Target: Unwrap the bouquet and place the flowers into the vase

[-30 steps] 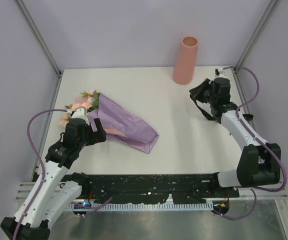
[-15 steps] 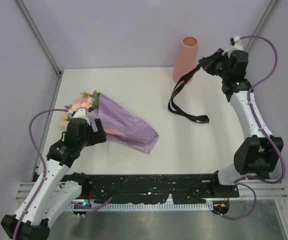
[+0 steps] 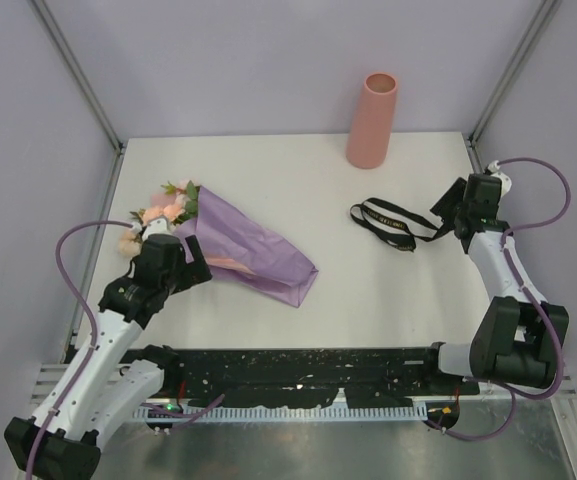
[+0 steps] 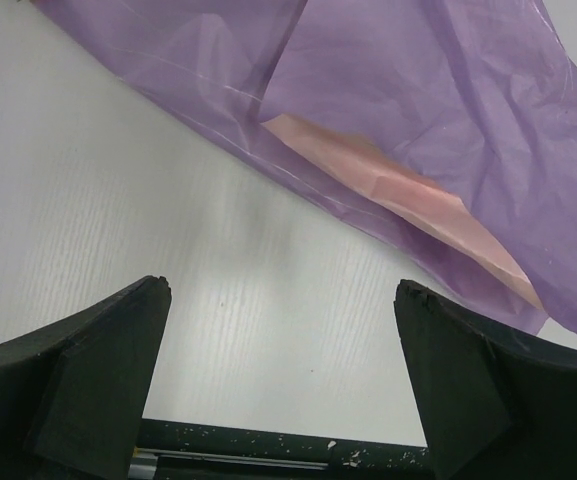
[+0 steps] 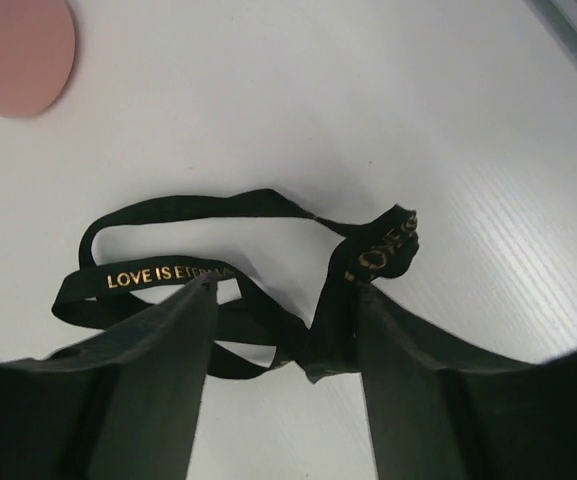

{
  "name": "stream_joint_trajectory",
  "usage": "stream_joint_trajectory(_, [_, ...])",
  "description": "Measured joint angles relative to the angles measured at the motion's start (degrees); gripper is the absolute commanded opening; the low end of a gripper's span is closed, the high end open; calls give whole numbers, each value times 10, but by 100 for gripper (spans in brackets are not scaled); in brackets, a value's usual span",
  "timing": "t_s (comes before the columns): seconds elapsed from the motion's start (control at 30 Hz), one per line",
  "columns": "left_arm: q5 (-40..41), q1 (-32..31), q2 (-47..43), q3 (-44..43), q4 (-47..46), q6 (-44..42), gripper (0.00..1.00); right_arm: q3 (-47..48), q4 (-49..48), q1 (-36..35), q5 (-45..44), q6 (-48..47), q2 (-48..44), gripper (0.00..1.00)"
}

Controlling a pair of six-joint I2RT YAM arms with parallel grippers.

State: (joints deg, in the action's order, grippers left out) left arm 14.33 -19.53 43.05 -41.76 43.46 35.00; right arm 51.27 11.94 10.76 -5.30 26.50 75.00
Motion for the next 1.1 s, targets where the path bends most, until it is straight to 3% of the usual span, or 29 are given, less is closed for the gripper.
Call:
stream_joint_trajectory(0.07, [9,0,2,0,6,14,98,6,15,-2,1,-5,4,80])
stream_joint_trajectory(0.37, [15,24,-22,22,4,67,97,67,121,-63,-36,-52,6,93])
stream_joint_trajectory(0.63, [-44,139,-23,37,6,75,98,99,169,-141,-80,-83,-6,90])
stream_joint_trajectory(0.87, [-90,245,-31,37,12,76,99,41,9,-320,-52,-144,-49,84])
stream_joint_trajectory(1.1, [-97,263,-13,45,30,85,100,-11,-176,-452,72,-184,12,89])
